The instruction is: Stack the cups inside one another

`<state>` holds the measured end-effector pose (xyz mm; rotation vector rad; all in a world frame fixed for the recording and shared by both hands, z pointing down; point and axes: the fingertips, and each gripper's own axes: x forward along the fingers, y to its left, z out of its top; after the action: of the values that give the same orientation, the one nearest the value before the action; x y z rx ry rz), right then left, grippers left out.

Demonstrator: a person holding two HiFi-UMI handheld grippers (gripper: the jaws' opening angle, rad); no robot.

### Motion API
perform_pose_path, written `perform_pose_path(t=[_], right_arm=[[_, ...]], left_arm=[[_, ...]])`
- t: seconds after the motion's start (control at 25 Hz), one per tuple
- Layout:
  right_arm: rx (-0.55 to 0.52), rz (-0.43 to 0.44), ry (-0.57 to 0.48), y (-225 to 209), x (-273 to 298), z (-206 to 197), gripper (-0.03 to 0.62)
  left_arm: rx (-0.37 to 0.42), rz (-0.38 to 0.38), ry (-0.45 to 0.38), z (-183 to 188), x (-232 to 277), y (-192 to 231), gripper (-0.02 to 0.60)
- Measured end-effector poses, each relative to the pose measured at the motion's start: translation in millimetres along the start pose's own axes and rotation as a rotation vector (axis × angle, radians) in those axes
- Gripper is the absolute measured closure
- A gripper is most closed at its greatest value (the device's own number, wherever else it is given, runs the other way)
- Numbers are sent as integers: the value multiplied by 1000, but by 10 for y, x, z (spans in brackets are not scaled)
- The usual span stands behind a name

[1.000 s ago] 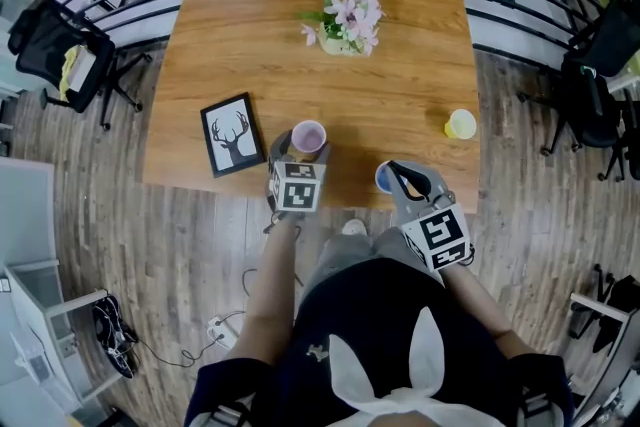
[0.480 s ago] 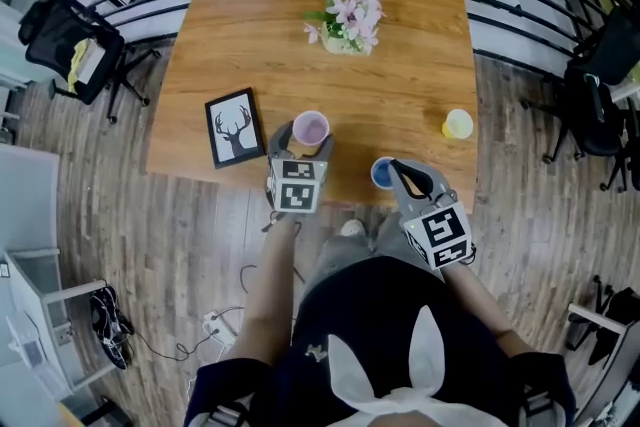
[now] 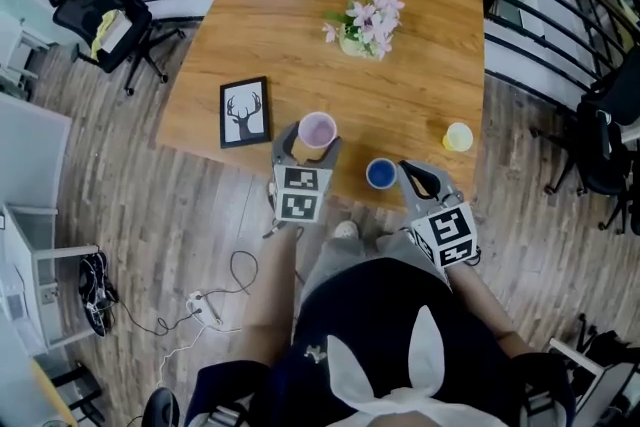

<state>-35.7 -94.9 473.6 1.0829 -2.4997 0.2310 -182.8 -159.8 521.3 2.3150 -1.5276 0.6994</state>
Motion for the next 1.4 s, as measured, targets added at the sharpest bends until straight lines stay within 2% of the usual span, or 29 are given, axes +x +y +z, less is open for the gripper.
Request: perform_pose_path(t=[0.32, 0.6, 1.4], right_arm=[[-5, 64, 18, -3, -192, -151, 596], [-2, 69, -1, -62, -315, -168, 596], [20, 19, 6, -324, -667, -350, 597]], left_arm=[[-20, 30, -17, 74, -262, -274, 215], [3, 18, -24, 100, -358, -519, 215], [42, -119, 4, 23, -182, -1378, 215]])
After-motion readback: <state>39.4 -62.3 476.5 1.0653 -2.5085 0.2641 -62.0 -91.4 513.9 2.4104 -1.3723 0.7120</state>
